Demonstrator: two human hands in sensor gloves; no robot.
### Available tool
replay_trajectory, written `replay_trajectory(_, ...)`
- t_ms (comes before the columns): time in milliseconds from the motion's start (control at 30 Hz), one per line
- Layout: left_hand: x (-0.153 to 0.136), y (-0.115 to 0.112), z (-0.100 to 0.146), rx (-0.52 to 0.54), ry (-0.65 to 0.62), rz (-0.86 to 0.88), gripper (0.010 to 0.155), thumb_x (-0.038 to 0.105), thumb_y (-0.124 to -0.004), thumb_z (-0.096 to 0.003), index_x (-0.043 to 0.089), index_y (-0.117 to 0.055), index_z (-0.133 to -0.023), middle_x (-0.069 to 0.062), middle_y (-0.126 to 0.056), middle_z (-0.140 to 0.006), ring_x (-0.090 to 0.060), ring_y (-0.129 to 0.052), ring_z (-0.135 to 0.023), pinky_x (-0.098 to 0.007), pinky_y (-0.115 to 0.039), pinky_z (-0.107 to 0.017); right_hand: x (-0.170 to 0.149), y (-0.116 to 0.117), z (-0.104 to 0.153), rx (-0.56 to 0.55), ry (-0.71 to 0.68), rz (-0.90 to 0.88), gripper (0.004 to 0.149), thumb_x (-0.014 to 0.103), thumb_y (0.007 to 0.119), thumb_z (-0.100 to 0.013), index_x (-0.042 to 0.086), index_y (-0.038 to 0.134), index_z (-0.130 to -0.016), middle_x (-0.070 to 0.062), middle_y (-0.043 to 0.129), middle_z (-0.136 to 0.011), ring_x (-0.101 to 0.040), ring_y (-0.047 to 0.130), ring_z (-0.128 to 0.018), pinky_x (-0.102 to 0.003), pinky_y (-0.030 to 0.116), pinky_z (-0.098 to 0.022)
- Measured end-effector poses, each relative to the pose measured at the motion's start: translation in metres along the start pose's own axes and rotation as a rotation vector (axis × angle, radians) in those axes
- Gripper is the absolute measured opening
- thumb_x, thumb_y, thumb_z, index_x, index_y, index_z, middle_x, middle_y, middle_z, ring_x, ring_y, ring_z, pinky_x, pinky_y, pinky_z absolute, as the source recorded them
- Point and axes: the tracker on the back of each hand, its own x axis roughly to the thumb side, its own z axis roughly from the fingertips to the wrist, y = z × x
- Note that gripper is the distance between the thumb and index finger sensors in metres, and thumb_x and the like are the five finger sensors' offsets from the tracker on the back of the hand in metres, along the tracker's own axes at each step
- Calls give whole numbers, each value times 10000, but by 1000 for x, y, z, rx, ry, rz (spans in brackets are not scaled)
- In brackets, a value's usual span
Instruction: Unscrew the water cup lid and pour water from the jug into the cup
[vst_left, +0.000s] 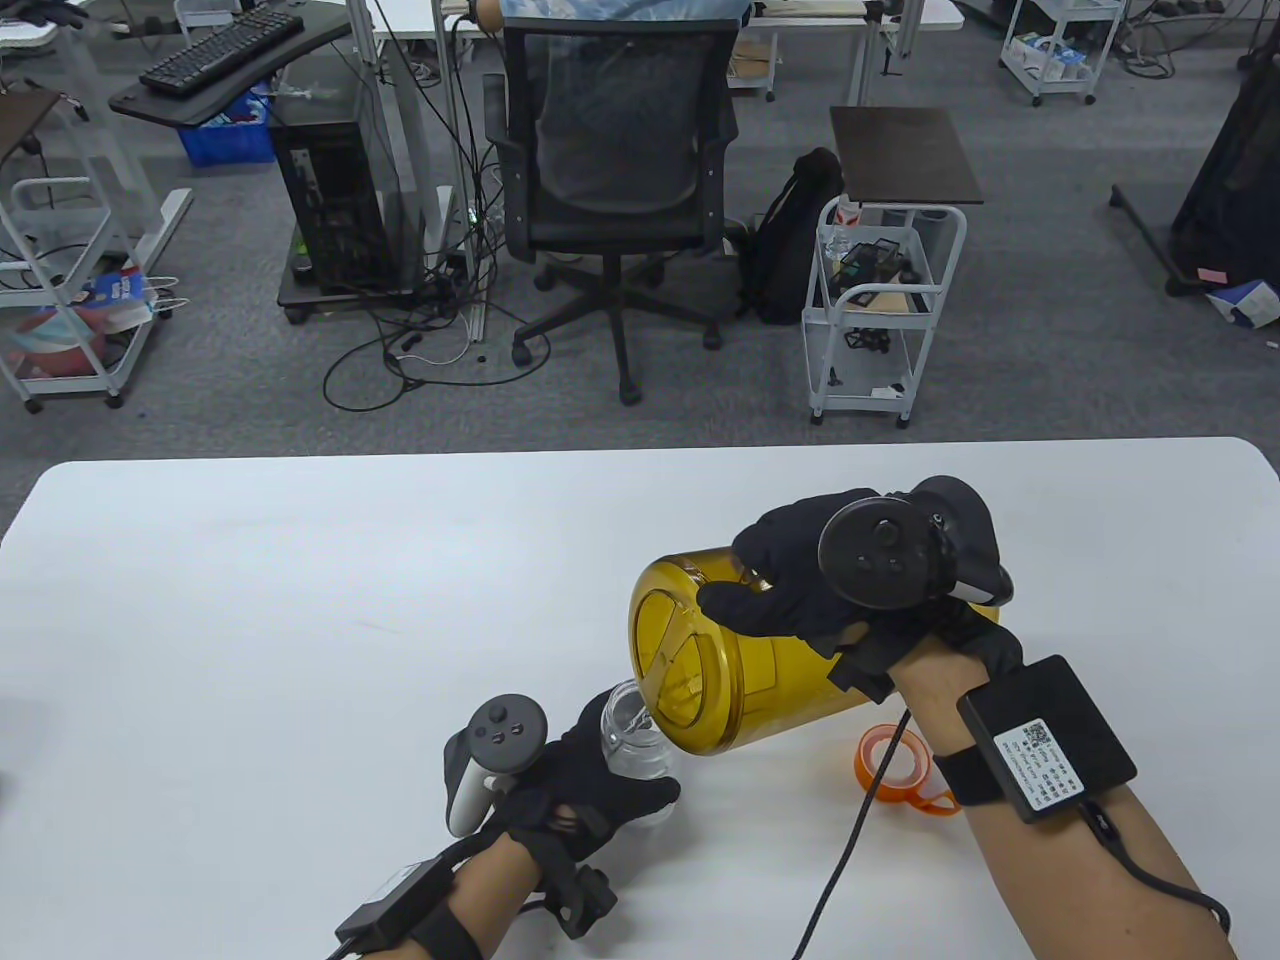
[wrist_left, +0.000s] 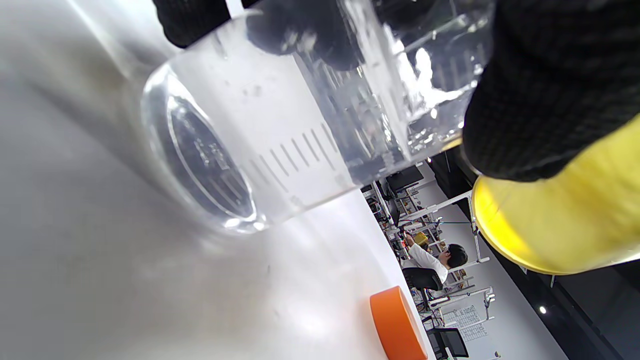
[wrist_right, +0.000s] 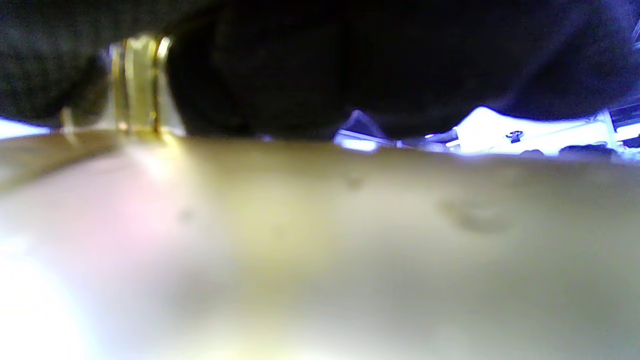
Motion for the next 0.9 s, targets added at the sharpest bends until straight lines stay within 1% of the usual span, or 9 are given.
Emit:
replay_trajectory(333, 0, 0, 0, 1, 0, -3, 1072, 648, -1087, -312, 452, -392, -1104, 74, -552, -1166, -270, -666, -1129, -567, -598, -804, 2, 0, -1, 6, -1, 12, 583, 728, 868, -339, 179, 992, -491, -107, 1000, -372, -267, 974, -189, -535, 904, -263)
replay_trajectory(367, 0, 0, 0, 1, 0, -3, 1072, 648, -1087, -313, 451, -391, -1104, 89, -551, -1166, -269, -665, -1129, -566, -598, -805, 2, 0, -1, 5, -2, 13, 583, 728, 868, -339, 179, 992, -491, -107, 1000, -372, -266, 974, -189, -535, 903, -263)
replay_trajectory(667, 0, 0, 0, 0, 1, -2, 1073, 650, -1087, -312, 453, -390, -1104, 74, -550, -1167, -269, -665, -1130, -567, -597, -805, 4, 0, -2, 6, -7, 27, 582, 728, 867, -339, 180, 992, -491, -107, 1000, -372, -266, 974, -189, -535, 904, -262)
replay_trajectory(900, 0, 0, 0, 0, 2, -3, 1073, 650, -1087, -311, 455, -390, -1104, 87, -552, -1165, -269, -664, -1130, -567, -597, -805, 4, 1, -2, 4, -7, 32, 583, 727, 868, -338, 178, 992, -491, -107, 1000, -373, -267, 974, -189, -536, 904, -262)
